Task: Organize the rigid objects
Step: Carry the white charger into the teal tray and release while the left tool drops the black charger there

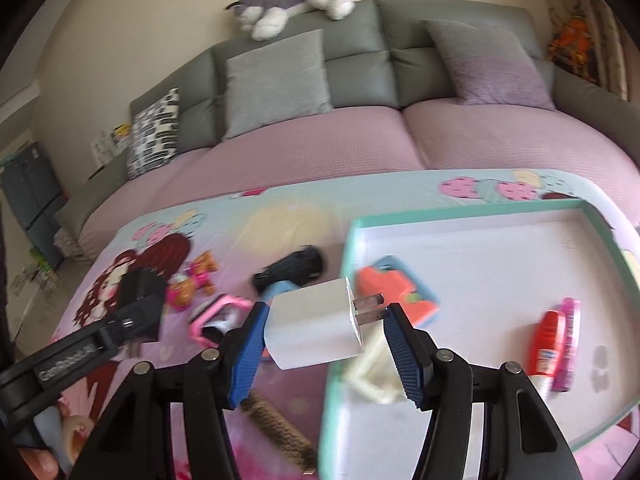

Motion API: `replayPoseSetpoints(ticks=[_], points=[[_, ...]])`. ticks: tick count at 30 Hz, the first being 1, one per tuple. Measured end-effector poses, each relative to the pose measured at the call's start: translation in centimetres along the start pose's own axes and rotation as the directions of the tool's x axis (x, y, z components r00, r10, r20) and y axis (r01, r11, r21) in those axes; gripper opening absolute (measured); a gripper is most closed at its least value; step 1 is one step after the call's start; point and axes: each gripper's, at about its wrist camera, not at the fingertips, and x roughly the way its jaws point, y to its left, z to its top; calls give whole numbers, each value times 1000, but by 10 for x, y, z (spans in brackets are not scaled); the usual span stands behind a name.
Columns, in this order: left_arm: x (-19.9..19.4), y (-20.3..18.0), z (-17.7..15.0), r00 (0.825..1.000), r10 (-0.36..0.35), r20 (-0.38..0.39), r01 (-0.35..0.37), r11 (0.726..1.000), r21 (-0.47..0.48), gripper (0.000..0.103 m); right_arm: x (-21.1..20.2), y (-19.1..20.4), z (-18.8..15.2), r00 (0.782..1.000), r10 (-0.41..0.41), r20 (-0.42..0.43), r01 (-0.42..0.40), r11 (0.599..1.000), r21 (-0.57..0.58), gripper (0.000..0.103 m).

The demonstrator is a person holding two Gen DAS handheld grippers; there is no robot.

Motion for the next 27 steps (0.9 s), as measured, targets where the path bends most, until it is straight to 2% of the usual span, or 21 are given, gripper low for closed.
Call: replayPoseSetpoints(ticks=[8,17,22,27], points=[[5,-49,-9,998,-66,-17,67,991,113,43,-14,-80,4,990,-140,3,137,973,184,62],[7,-120,-28,984,-167,-60,177,945,274,43,-35,-127,3,960,-281,-1,271,925,265,62],[12,-152,-44,974,-201,-104,224,912,344,44,-46,-155,-1,929,-367,-46,360,868,341,62],[14,-174,-55,968,-219,-124,250,885,394,44,-46,-182,-13,908,-400,-124,413,811,414,62]])
